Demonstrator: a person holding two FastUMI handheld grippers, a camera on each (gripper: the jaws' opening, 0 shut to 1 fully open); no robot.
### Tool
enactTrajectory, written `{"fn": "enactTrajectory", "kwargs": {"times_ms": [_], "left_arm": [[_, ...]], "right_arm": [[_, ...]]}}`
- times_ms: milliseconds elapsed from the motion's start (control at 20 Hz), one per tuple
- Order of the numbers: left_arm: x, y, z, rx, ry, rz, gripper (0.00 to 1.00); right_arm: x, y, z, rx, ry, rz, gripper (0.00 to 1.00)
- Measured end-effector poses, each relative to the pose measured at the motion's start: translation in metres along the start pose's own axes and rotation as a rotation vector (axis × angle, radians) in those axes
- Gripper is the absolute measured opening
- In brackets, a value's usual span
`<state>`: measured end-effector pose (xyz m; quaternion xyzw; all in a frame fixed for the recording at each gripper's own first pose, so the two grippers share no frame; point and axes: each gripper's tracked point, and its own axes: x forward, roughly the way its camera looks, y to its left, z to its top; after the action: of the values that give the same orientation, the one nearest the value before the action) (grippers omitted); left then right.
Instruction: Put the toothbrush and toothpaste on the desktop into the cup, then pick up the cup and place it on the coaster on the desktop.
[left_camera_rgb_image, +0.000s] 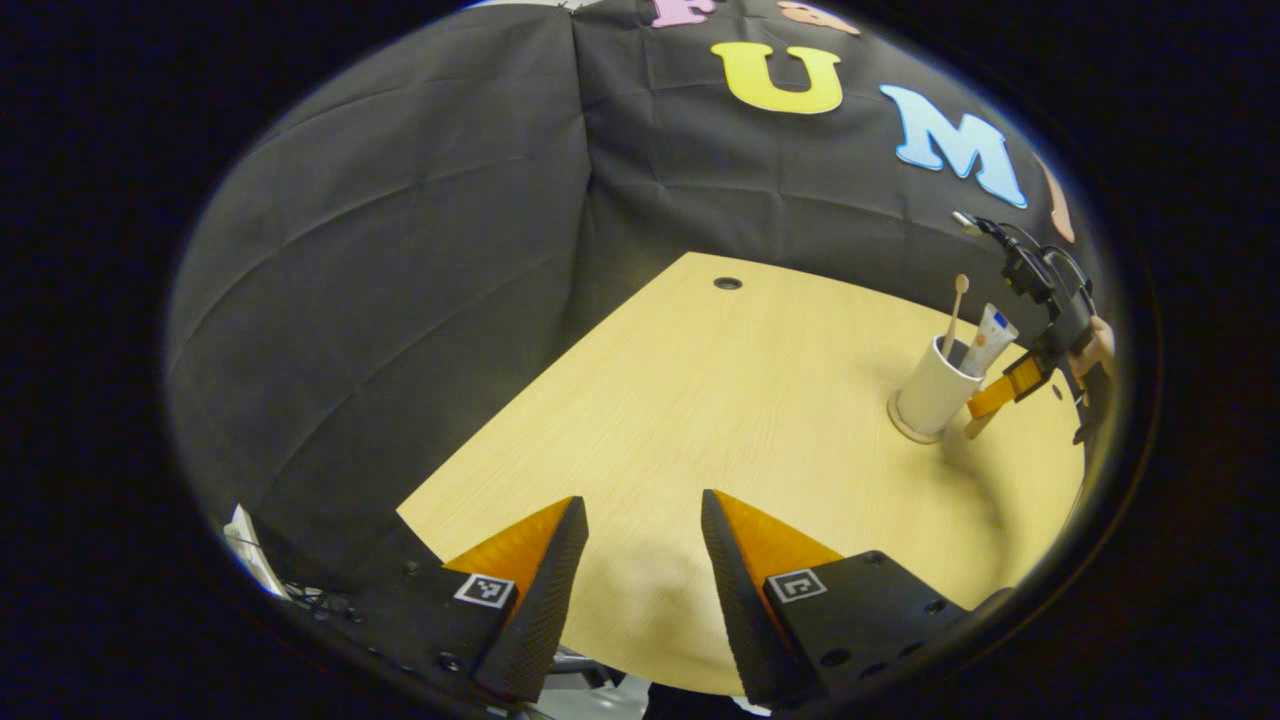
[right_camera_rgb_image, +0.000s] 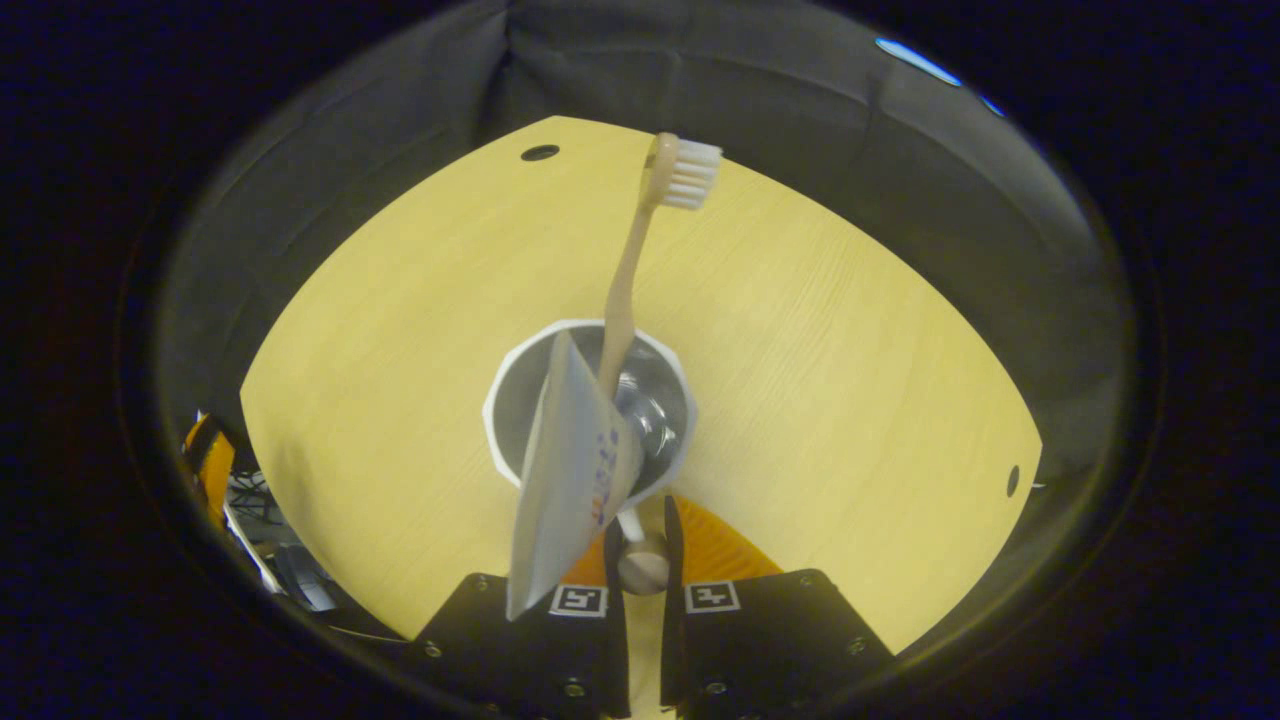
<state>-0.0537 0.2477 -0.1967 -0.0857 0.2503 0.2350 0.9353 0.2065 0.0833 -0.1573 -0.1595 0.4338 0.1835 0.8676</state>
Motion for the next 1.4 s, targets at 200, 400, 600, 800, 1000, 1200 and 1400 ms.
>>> {"fn": "enactTrajectory", "kwargs": {"times_ms": [200, 400, 600, 800, 1000, 1200, 1400], "left_arm": [[-0.001, 0.002, 0.0, 0.007, -0.007, -0.017, 0.77], [-0.007, -0.002, 0.005, 0.019, -0.023, -0.051, 0.77], [-0.019, -0.03, 0.026, 0.049, -0.074, -0.127, 0.77], [-0.032, -0.079, 0.062, 0.112, -0.16, -0.226, 0.77], [-0.052, -0.135, 0.096, 0.164, -0.248, -0.332, 0.77], [-0.092, -0.178, 0.128, 0.188, -0.343, -0.414, 0.76], [-0.137, -0.21, 0.162, 0.184, -0.47, -0.475, 0.75]], "right_arm": [[-0.016, -0.011, -0.004, 0.032, -0.035, -0.014, 0.26], [-0.041, -0.012, 0.0, 0.089, -0.123, -0.029, 0.33], [-0.079, -0.007, -0.015, 0.174, -0.212, -0.031, 0.33], [-0.124, -0.005, -0.034, 0.296, -0.334, -0.047, 0.32], [-0.174, -0.008, -0.05, 0.401, -0.49, -0.114, 0.32], [-0.234, -0.012, -0.063, 0.472, -0.692, -0.213, 0.32], [-0.302, -0.017, -0.073, 0.48, -0.899, -0.315, 0.49]]}}
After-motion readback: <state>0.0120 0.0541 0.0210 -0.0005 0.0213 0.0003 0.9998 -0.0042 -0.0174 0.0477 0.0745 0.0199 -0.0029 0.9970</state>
